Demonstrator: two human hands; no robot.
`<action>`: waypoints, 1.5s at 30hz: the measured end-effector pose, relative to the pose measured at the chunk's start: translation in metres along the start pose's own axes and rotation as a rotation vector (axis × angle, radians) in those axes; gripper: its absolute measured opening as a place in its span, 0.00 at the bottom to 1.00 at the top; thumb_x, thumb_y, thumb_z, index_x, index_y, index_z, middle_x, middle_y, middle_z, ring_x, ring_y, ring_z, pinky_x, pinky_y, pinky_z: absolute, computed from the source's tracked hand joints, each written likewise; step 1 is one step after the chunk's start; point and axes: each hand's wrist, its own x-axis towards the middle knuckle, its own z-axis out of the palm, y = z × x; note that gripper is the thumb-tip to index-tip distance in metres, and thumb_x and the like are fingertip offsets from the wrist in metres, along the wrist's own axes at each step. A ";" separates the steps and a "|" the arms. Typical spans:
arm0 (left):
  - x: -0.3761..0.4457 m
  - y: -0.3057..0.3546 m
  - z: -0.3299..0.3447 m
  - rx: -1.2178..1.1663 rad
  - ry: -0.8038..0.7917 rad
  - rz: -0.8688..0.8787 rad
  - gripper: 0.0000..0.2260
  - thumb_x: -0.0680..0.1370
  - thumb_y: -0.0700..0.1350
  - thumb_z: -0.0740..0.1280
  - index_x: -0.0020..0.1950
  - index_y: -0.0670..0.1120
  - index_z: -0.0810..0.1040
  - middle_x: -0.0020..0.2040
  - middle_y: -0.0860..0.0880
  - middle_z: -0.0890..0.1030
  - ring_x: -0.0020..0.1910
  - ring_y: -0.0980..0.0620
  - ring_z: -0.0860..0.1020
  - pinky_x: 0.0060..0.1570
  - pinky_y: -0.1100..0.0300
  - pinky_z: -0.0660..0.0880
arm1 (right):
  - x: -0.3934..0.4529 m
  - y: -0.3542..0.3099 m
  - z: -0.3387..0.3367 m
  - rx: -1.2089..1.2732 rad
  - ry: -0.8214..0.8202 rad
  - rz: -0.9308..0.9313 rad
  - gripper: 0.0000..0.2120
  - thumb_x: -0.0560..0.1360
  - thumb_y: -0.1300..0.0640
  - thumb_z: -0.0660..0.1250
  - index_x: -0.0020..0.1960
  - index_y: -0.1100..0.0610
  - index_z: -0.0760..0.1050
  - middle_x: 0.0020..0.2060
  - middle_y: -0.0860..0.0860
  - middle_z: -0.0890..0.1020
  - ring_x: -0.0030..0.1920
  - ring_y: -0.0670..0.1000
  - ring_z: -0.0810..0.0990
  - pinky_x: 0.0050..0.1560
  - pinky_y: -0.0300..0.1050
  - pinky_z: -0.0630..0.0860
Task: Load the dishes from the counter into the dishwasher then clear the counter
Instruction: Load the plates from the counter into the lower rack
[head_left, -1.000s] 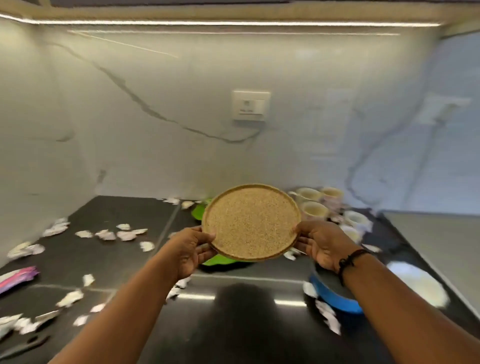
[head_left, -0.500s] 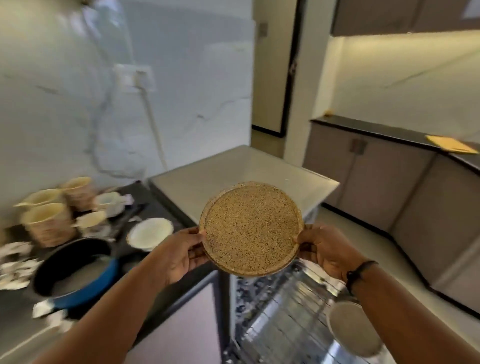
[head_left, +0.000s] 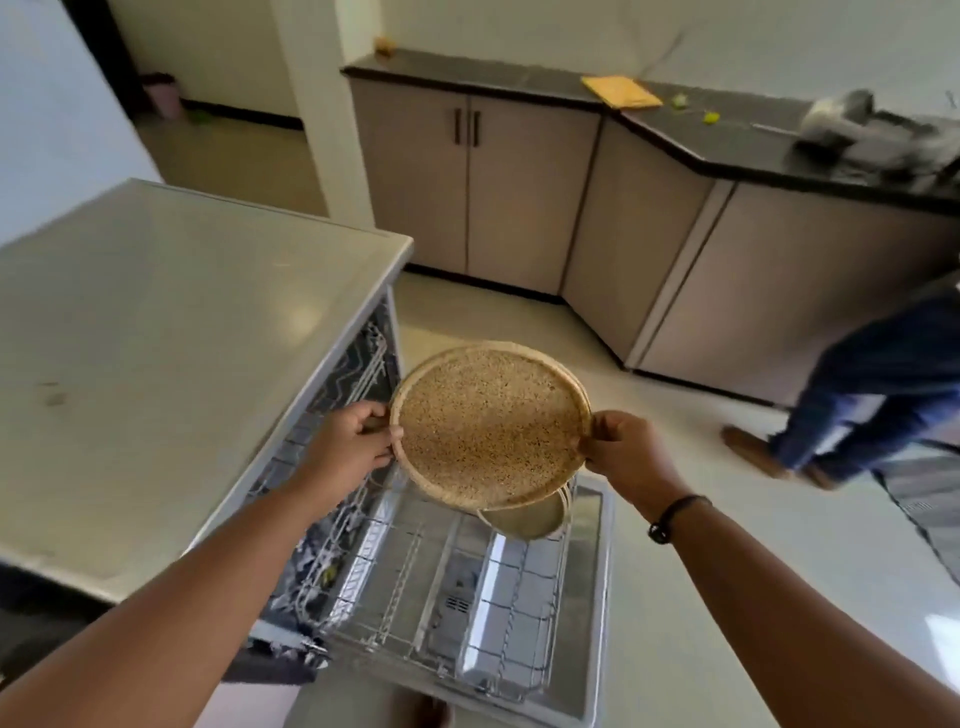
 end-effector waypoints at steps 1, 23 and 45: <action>0.013 -0.005 0.007 0.084 -0.023 0.049 0.06 0.76 0.35 0.69 0.50 0.45 0.78 0.41 0.47 0.81 0.41 0.46 0.80 0.46 0.51 0.78 | 0.002 0.009 0.000 -0.077 0.034 0.004 0.07 0.69 0.61 0.72 0.35 0.54 0.79 0.31 0.52 0.80 0.34 0.52 0.77 0.39 0.52 0.78; 0.255 -0.273 0.164 0.635 -0.132 0.071 0.06 0.76 0.42 0.70 0.51 0.43 0.82 0.39 0.48 0.79 0.37 0.48 0.76 0.30 0.62 0.65 | 0.192 0.287 0.133 -0.651 -0.078 0.130 0.08 0.77 0.56 0.60 0.47 0.58 0.77 0.46 0.61 0.82 0.47 0.63 0.80 0.40 0.43 0.66; 0.281 -0.345 0.192 0.757 -0.324 0.039 0.10 0.75 0.44 0.71 0.54 0.42 0.82 0.44 0.43 0.83 0.38 0.47 0.78 0.35 0.61 0.70 | 0.204 0.369 0.177 -0.906 -0.195 0.150 0.15 0.78 0.48 0.60 0.59 0.51 0.78 0.58 0.52 0.77 0.61 0.56 0.70 0.60 0.52 0.67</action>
